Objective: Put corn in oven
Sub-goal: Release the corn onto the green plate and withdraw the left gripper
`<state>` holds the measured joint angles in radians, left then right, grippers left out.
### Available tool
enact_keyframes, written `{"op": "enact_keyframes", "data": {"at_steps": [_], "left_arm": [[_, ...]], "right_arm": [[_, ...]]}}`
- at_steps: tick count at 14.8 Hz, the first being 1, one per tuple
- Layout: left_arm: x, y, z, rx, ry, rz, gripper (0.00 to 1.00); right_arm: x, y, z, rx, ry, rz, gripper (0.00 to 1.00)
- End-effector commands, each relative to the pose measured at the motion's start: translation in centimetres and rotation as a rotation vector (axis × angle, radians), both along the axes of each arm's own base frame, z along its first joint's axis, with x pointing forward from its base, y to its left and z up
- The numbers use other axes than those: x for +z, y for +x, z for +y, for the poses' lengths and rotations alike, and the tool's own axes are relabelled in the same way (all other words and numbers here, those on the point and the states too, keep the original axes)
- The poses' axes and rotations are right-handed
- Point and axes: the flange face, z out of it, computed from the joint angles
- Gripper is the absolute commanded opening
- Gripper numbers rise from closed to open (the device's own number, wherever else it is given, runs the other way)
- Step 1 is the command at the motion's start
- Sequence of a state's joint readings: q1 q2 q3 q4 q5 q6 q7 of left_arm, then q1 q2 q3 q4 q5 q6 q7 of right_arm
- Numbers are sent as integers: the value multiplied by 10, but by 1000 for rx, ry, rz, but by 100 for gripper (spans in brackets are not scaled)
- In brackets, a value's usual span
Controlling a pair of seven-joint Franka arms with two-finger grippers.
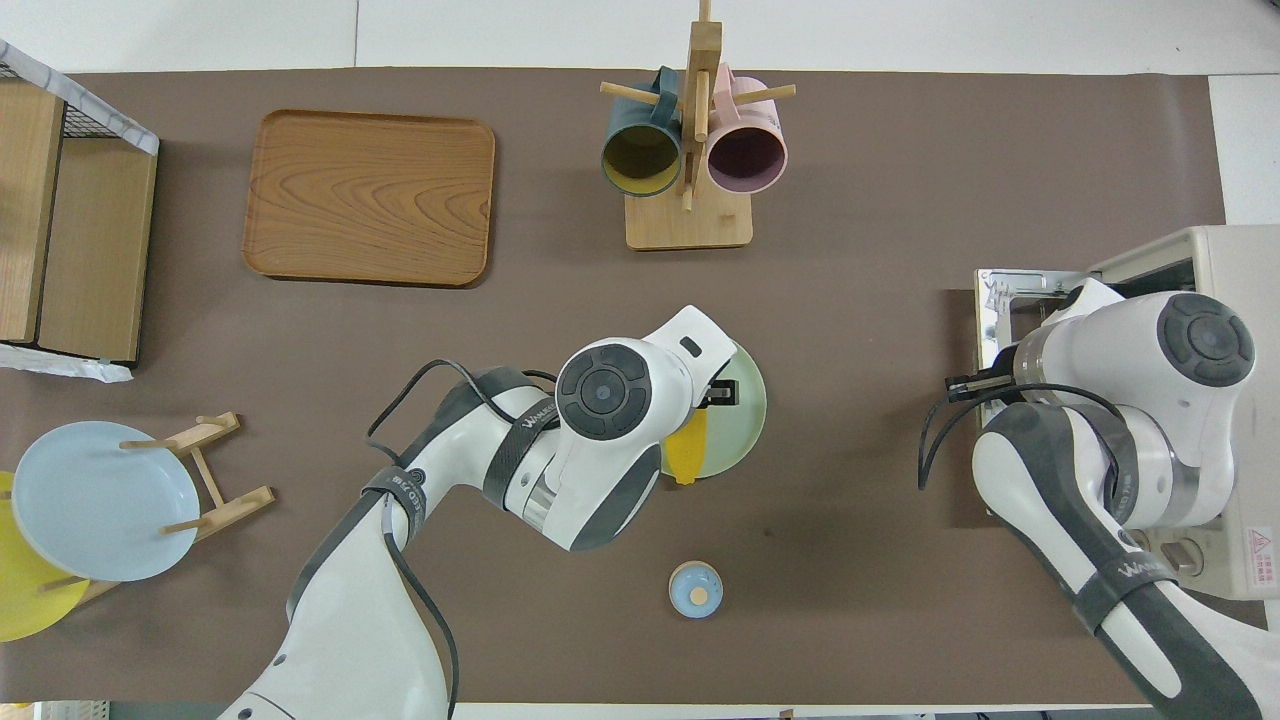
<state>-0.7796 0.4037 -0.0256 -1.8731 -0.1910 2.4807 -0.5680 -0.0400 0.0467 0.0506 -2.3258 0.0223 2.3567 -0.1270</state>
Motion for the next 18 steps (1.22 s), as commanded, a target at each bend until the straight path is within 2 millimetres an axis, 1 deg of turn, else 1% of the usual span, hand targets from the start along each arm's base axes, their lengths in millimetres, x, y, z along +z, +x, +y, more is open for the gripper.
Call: {"op": "enact_keyframes", "data": {"at_steps": [1,2,3,4,5,6,7,9,11,12,13,14,15,16,17,18], "left_arm": [[5,-3,10,4,12,18,100],[15,-1,14,3,16,23,100],[34,6,26,15,17,31,100],[48,17,45,43,21,41,100],[63,24,58,60,23,45,100],[81,36,79,84,28,44,100],[98,52,106,106,40,31,100],[129,72,151,100,67,25,100],[154,89,194,88,126,0,100],[165,98,220,114,142,-14,100],[174,104,240,132,142,-20,100],[185,110,267,139,141,-35,100],[192,113,290,140,146,-34,100],[201,114,313,126,152,-36,100],[208,115,336,114,159,-36,100],[212,113,354,89,168,-25,100]], "right_arm": [[-25,-11,-35,-30,-30,32,0],[-27,-11,-34,-30,-29,35,0],[-26,-10,-32,-28,-29,32,0],[-25,-8,-25,-25,-21,24,0],[-25,-6,-11,-23,-4,15,0],[-24,-5,8,-34,16,13,0],[-24,-5,19,-49,24,16,0],[-19,-2,42,-61,23,11,0],[0,13,60,-39,26,14,0],[16,22,71,-21,27,23,3],[33,28,80,-31,26,42,18],[48,31,83,-59,25,51,47],[58,33,83,-63,27,36,99],[76,33,86,-58,31,17,100],[94,29,103,-22,37,-14,100],[103,26,120,25,41,-37,100]]}}
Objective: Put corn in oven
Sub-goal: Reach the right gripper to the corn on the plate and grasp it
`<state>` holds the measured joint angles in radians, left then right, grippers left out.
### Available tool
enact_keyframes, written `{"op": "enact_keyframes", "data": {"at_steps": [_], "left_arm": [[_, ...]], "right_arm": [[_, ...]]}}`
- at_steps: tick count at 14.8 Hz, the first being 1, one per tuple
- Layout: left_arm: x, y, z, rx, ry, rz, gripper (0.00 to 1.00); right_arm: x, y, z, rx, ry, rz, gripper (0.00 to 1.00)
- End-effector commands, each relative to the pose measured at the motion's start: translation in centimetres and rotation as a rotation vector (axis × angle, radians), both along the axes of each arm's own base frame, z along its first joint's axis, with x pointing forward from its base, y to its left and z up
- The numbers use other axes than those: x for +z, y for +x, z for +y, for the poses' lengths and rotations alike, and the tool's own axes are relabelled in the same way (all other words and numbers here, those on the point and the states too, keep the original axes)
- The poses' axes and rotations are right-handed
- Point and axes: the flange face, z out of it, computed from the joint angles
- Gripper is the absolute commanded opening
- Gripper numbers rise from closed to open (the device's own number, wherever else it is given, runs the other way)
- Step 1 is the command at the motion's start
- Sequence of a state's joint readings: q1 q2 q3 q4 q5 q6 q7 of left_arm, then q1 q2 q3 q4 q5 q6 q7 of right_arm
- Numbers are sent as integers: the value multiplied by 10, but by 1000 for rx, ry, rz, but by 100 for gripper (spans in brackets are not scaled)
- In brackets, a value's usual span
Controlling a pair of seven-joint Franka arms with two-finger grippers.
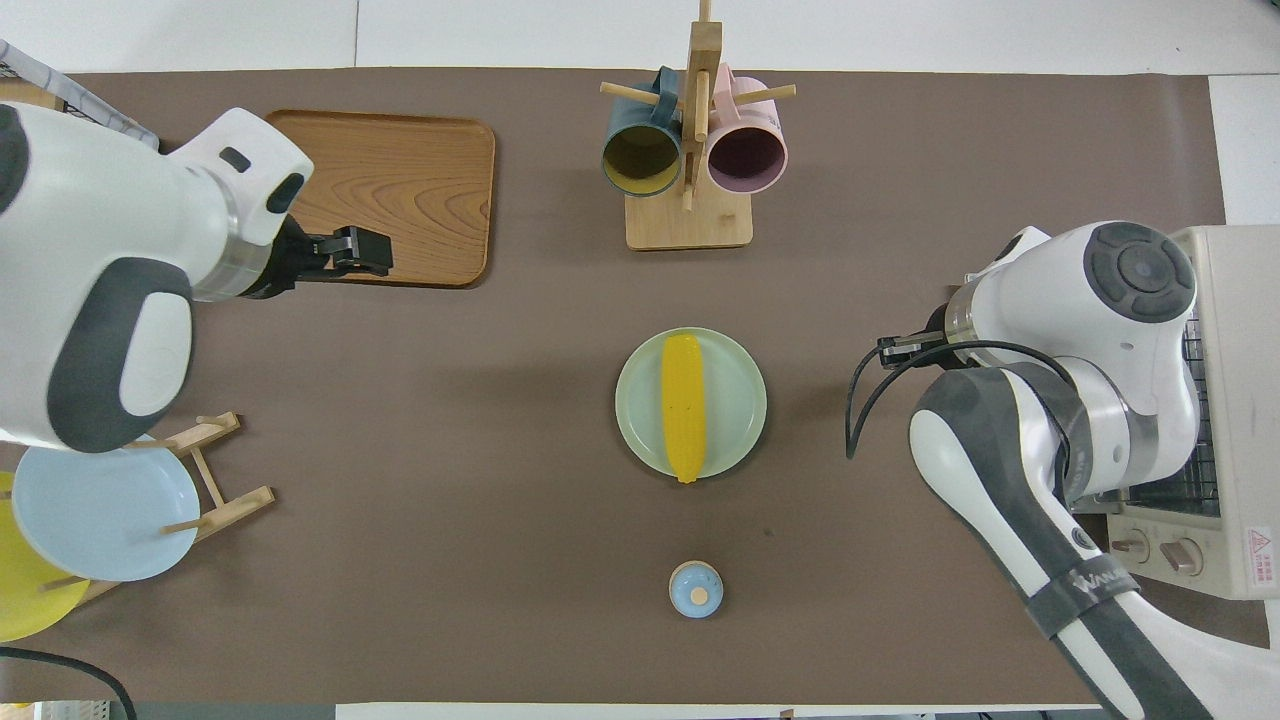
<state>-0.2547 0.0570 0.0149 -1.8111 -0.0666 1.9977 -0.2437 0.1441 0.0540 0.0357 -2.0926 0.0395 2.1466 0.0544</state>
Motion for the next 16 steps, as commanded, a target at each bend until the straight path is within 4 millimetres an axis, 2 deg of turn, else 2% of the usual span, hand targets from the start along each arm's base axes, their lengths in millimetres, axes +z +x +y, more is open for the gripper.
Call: {"op": "enact_keyframes", "data": {"at_steps": [1,3,4,5,7,9,10,11,12,13,14,16], "left_arm": [[20,-8,50,-59,31,21,100],[27,-15,73,-79,40,51,100],[28,-18,82,-72,43,69,100],[31,-23,87,-69,57,85,100],[38,-33,98,-66,83,122,100],[40,-36,97,-84,86,138,100],[39,-36,101,-86,87,147,100],[44,-35,97,-104,88,137,100],[50,-30,98,-110,88,120,100],[54,-25,100,-105,84,97,100],[54,-21,100,-102,77,79,100],[48,-19,101,-98,75,71,100]], "right_arm": [[34,-9,40,87,28,-50,100],[43,-16,90,152,38,-69,100],[45,-16,114,112,39,-57,100],[41,-15,127,69,19,-30,100],[50,-22,185,60,-4,-8,100],[57,-15,229,-50,-12,-9,100],[52,-19,263,-53,-17,1,100],[39,-18,300,-66,-40,24,100],[17,-17,330,-91,-78,26,100],[-5,-19,349,-118,-104,8,100],[-17,-17,357,-136,-89,-17,100],[-38,-23,357,-128,-83,-23,100]]}}
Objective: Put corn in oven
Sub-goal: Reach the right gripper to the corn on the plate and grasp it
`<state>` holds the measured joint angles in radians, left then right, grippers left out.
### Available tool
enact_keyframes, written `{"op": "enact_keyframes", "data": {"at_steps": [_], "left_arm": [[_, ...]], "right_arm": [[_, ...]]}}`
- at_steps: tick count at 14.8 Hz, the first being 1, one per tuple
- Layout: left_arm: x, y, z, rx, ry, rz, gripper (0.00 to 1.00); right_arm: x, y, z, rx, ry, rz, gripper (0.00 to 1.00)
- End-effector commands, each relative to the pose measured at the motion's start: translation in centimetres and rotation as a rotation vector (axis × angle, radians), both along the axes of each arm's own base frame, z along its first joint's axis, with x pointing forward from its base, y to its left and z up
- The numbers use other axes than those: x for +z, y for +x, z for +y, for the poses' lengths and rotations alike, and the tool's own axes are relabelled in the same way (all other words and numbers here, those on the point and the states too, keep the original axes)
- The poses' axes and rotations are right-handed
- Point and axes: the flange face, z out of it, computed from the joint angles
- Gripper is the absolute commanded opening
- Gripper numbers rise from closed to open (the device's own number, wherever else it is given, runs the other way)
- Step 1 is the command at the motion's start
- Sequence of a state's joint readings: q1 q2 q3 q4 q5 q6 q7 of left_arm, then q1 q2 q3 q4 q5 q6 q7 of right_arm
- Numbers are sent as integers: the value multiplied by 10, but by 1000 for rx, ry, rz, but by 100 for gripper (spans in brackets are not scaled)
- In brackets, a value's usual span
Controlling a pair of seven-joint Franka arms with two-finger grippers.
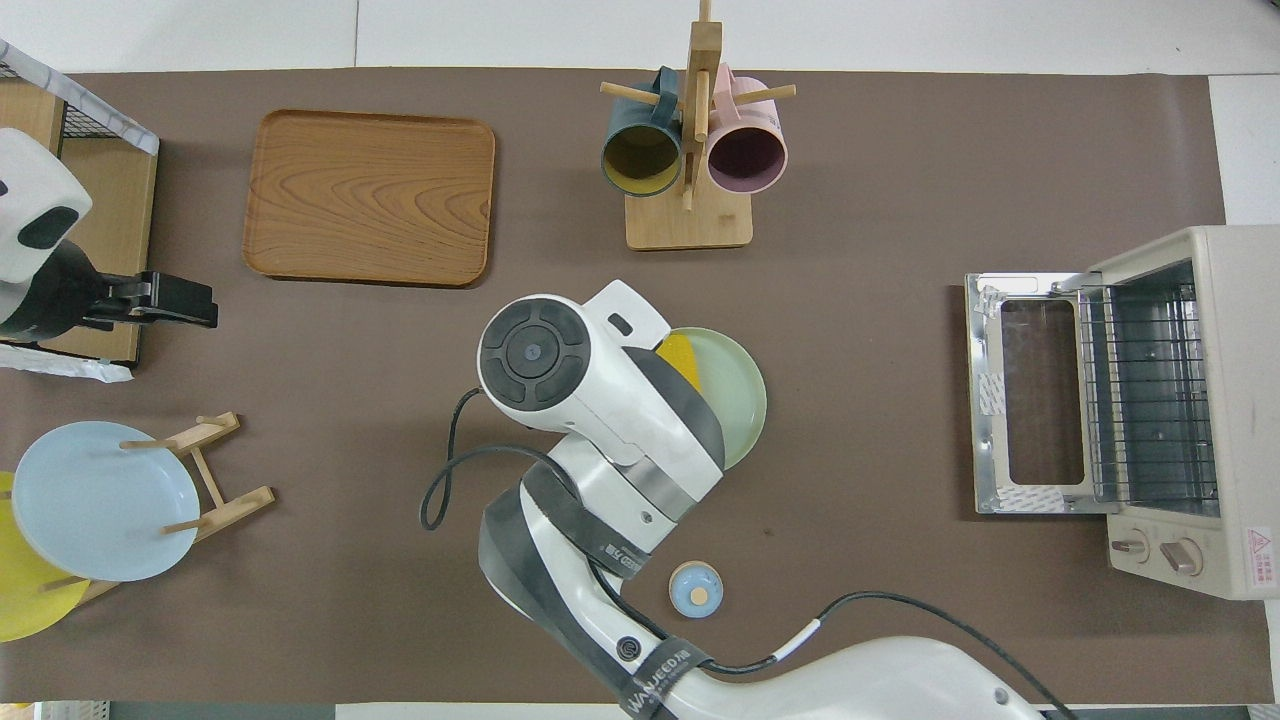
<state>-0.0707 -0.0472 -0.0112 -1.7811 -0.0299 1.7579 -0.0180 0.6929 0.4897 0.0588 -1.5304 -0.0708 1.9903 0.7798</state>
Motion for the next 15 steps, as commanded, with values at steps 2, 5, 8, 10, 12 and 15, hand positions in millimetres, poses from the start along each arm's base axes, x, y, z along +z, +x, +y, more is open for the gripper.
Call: {"op": "enact_keyframes", "data": {"at_steps": [2,5,8,10,12,15], "left_arm": [[-7,9,4,-11,10,-9,100],[-13,9,0,-16,7,-28,100],[-17,7,-5,-23,8,-20,100],[-16,8,-5,-25,7,-23,100],[-17,7,-5,-22,8,-20,100],[-17,7,-5,-19,8,-15,100]], "right_arm": [[-27,7,-9,-11,-3,-10,70],[-40,-3,-15,3,-9,-1,37],[-52,-12,-20,8,6,-12,36],[-65,-19,-27,12,5,-11,36],[-68,-22,-30,20,-1,-7,36],[-75,-28,-35,23,-11,4,30]]}}
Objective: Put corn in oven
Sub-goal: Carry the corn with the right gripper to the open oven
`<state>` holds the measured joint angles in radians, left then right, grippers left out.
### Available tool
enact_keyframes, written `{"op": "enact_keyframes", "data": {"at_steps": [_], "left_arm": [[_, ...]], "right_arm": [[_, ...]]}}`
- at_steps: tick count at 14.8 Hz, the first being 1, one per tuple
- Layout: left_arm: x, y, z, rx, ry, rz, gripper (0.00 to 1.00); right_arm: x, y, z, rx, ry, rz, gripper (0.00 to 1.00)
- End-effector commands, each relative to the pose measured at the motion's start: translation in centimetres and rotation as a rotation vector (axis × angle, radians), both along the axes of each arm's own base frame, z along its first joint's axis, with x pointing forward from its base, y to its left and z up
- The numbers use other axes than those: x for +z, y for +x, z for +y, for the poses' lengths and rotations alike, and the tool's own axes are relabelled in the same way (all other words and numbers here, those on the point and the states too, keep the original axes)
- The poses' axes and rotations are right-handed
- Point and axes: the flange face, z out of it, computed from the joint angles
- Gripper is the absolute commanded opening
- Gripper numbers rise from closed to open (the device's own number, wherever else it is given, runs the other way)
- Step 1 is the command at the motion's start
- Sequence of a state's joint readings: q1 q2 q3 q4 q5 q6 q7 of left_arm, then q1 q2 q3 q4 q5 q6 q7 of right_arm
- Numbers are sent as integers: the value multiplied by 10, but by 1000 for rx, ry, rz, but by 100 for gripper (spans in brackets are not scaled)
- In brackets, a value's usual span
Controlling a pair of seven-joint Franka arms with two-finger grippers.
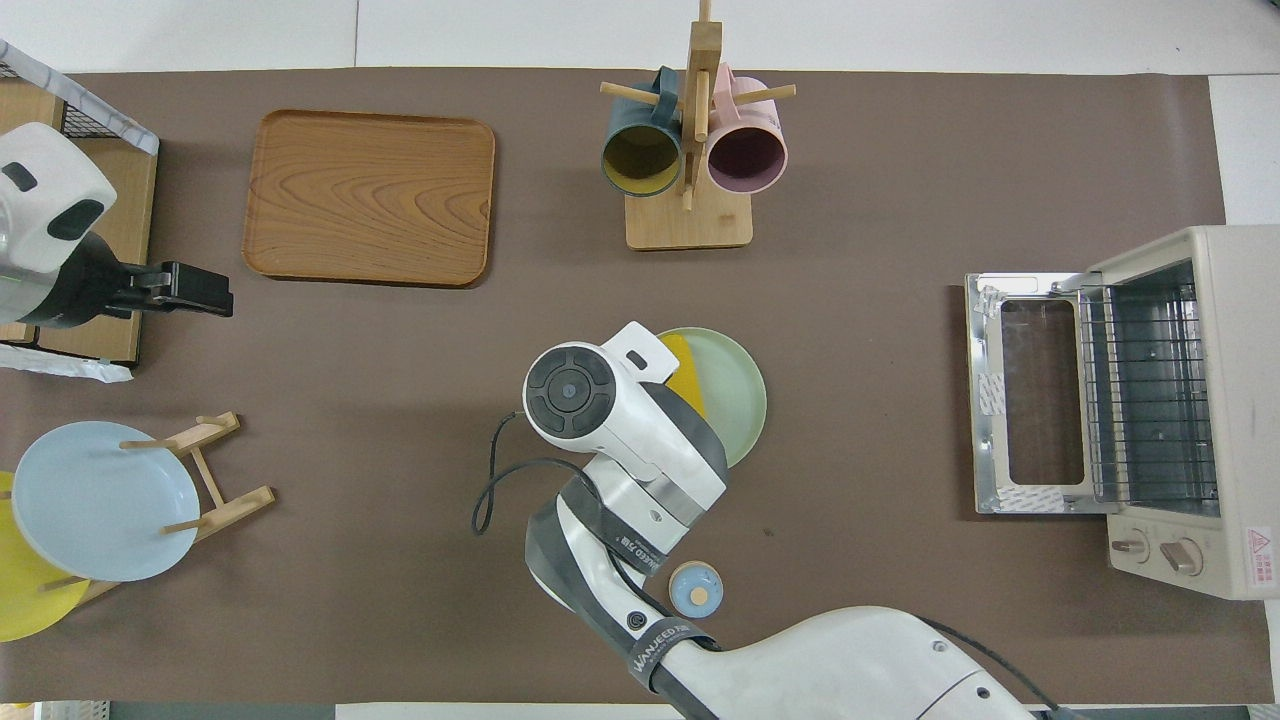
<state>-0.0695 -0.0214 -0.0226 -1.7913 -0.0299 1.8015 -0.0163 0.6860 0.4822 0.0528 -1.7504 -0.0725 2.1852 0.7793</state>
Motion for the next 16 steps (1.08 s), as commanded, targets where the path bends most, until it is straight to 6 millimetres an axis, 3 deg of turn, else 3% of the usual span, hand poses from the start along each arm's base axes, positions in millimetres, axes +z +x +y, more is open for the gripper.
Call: {"op": "enact_keyframes", "data": {"at_steps": [1,2,6,9,11,13,14,16], "left_arm": [[-2,-2,1,-7,8,-6,100],[-1,-2,1,-7,8,-6,100],[-3,-7,1,-8,11,30,100],[-1,-7,1,-10,13,27,100],[3,-8,2,-9,14,26,100],[16,-9,2,-12,20,39,100],[28,-11,2,-11,23,59,100],[47,-16,4,-12,26,86,100]], "right_arm": [[4,-9,-11,24,-6,-7,9],[3,-9,-12,26,-13,-1,0],[13,-5,-17,101,-113,-24,0],[49,8,-17,179,-221,-19,0],[61,13,-22,204,-271,-2,0],[68,24,-55,225,-291,14,0],[77,36,-91,225,-286,27,0],[91,42,-141,233,-284,51,0]]}}
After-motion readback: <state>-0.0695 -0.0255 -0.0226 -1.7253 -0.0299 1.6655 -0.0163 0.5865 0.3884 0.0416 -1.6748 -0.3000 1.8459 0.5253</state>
